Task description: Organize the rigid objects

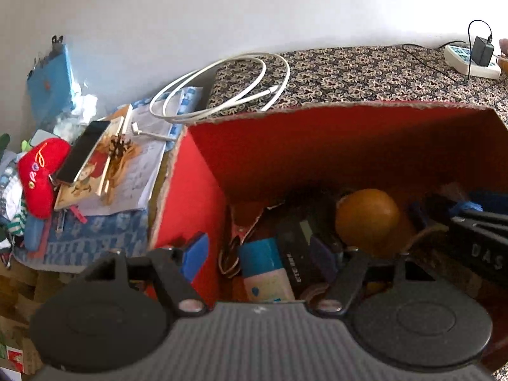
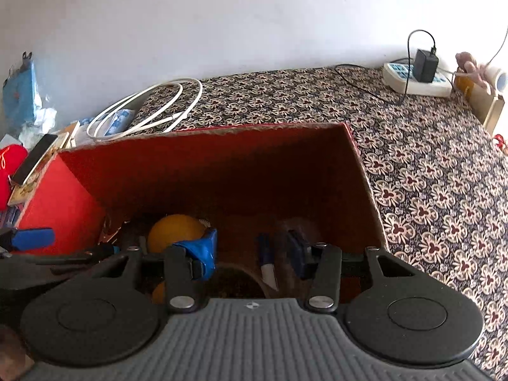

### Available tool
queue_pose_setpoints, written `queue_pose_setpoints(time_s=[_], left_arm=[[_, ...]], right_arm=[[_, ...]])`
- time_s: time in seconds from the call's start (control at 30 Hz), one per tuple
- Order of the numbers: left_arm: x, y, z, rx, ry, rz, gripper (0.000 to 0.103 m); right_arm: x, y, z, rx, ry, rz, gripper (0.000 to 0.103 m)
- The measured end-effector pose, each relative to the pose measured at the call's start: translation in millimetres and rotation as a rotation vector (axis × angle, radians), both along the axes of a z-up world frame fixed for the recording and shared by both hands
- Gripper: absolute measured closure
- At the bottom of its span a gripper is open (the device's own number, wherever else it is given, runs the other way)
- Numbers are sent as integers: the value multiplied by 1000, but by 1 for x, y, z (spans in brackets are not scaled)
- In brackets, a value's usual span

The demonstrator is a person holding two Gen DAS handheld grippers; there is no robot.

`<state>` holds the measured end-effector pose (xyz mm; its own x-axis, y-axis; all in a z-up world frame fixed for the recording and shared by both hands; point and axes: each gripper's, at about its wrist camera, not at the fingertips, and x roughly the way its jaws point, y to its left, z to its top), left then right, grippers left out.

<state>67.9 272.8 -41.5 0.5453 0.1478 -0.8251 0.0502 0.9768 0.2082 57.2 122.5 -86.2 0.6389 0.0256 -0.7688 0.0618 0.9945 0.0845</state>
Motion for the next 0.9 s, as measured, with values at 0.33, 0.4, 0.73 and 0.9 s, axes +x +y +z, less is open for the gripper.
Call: queue_pose_setpoints(time_s=[0.33, 0.4, 0.73, 0.9], left_arm=[[1, -6, -2, 34, 6, -41, 30], [1, -8, -2, 45, 7, -44, 30], [0, -7, -3, 49, 9, -27, 29], [-2, -6, -2, 47, 5, -9, 29]], right_arm=[[3, 0, -4, -18, 18, -4, 74], [3, 0, -4, -18, 18, -7, 74], [4, -2, -4, 6, 23, -7, 74], [4, -2, -5, 15, 25, -4, 74]])
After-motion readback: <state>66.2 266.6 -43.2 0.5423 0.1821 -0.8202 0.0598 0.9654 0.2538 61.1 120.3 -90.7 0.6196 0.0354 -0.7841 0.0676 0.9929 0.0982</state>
